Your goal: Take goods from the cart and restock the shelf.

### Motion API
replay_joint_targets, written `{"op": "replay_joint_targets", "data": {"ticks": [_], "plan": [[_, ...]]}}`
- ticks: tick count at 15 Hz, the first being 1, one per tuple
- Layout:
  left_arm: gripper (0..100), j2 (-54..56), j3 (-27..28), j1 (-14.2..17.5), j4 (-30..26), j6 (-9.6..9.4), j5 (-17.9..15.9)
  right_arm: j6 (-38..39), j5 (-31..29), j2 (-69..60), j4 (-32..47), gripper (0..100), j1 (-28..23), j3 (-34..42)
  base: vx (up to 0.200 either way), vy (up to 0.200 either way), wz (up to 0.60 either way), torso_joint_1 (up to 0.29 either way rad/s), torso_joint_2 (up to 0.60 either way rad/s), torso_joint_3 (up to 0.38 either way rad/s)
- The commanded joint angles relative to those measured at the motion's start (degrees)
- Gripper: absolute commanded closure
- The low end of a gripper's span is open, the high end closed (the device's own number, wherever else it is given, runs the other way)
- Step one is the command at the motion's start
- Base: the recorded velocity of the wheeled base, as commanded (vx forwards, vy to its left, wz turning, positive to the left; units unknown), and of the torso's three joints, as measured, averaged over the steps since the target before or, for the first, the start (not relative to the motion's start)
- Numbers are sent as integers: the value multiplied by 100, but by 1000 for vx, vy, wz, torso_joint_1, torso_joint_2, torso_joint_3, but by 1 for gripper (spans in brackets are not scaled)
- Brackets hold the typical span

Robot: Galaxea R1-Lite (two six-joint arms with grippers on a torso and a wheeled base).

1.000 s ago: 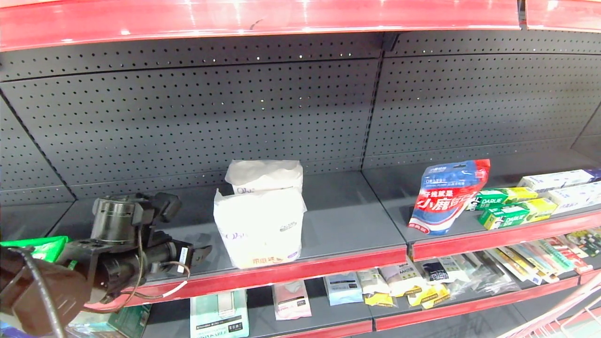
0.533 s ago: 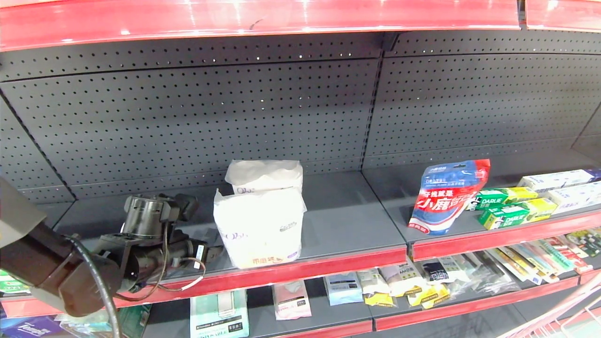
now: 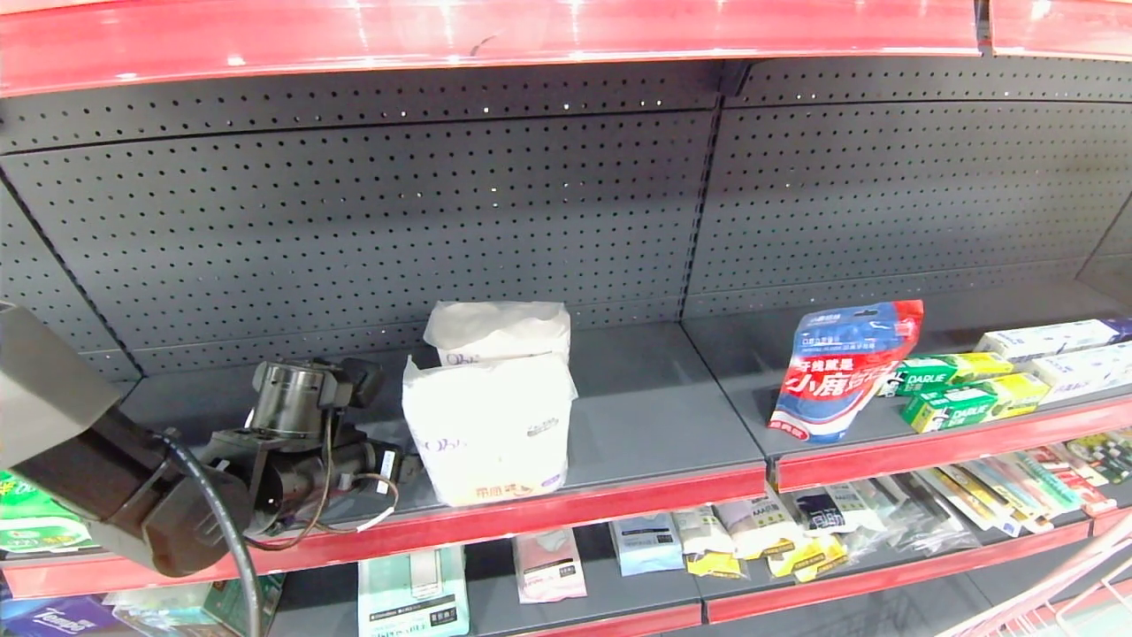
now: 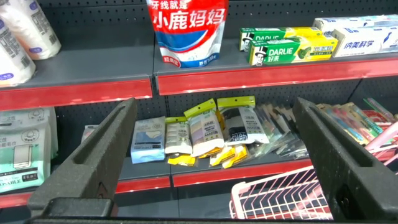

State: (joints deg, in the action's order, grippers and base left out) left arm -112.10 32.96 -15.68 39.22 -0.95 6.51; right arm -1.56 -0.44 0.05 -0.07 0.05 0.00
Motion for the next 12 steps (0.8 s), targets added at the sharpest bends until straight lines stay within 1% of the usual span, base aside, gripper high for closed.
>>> {"op": "replay_joint_targets", "data": {"ticks": [1, 2, 4, 7, 9, 12], "plan": [[0, -40, 17, -14, 7, 7, -9, -2, 0, 4, -1, 0, 4, 0, 0, 0, 0, 0, 0, 0], [0, -40, 17, -14, 7, 7, -9, -2, 0, 4, -1, 0, 4, 0, 0, 0, 0, 0, 0, 0], [0, -92, 52, -23, 7, 157, -27, -2, 0, 4, -1, 0, 4, 0, 0, 0, 0, 0, 0, 0], [0, -110, 61, -23, 7, 192, -45, -2, 0, 4, -1, 0, 4, 0, 0, 0, 0, 0, 0, 0], [0, -119, 96, -111, 7, 280, -45, -2, 0, 4, -1, 0, 4, 0, 0, 0, 0, 0, 0, 0], [0, -163, 167, -173, -2, 297, -45, -2, 0, 4, -1, 0, 4, 0, 0, 0, 0, 0, 0, 0]]}}
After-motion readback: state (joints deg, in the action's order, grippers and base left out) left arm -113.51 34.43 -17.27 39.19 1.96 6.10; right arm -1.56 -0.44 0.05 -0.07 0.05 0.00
